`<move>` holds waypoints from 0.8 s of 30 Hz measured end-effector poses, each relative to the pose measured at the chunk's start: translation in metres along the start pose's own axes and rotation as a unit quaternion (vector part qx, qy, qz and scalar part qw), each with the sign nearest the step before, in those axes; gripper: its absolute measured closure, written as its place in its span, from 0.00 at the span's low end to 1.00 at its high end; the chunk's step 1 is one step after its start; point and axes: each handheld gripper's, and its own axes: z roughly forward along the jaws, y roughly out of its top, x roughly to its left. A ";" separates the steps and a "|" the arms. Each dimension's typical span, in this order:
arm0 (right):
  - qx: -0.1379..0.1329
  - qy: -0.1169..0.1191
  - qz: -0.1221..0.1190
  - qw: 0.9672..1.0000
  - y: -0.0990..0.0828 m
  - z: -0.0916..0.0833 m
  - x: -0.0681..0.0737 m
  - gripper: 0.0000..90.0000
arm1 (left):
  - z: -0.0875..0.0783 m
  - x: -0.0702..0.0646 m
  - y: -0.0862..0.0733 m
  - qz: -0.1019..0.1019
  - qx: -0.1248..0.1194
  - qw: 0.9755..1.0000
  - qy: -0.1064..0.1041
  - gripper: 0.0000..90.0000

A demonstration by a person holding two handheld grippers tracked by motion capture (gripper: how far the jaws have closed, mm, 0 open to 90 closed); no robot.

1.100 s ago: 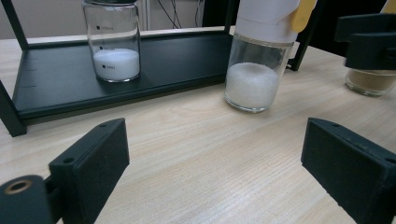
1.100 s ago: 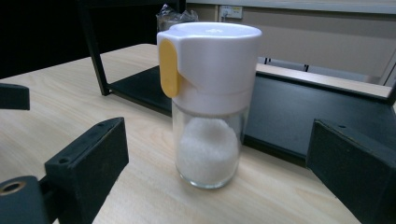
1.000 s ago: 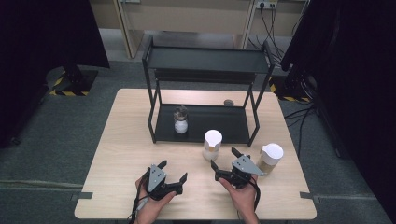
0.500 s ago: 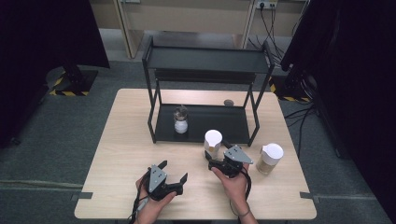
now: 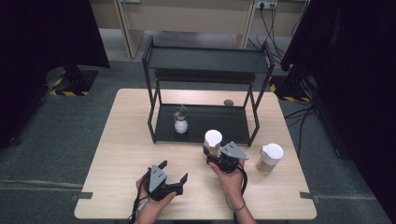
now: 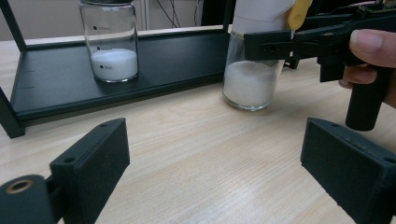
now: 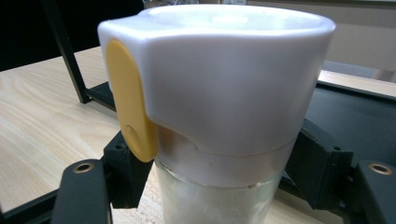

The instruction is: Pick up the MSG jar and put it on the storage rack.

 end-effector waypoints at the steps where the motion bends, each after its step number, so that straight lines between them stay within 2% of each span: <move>1: -0.002 0.001 0.003 1.000 0.000 0.000 0.000 0.34 | 0.000 0.000 0.000 0.000 0.000 1.000 0.000 0.08; 15: -0.016 -0.012 0.009 1.000 -0.001 -0.007 0.001 0.34 | 0.000 0.000 0.000 -0.001 0.000 1.000 0.001 0.09; 24: -0.038 -0.017 0.008 0.999 0.012 -0.018 0.001 0.34 | 0.000 0.000 0.000 -0.001 -0.001 1.000 0.002 0.09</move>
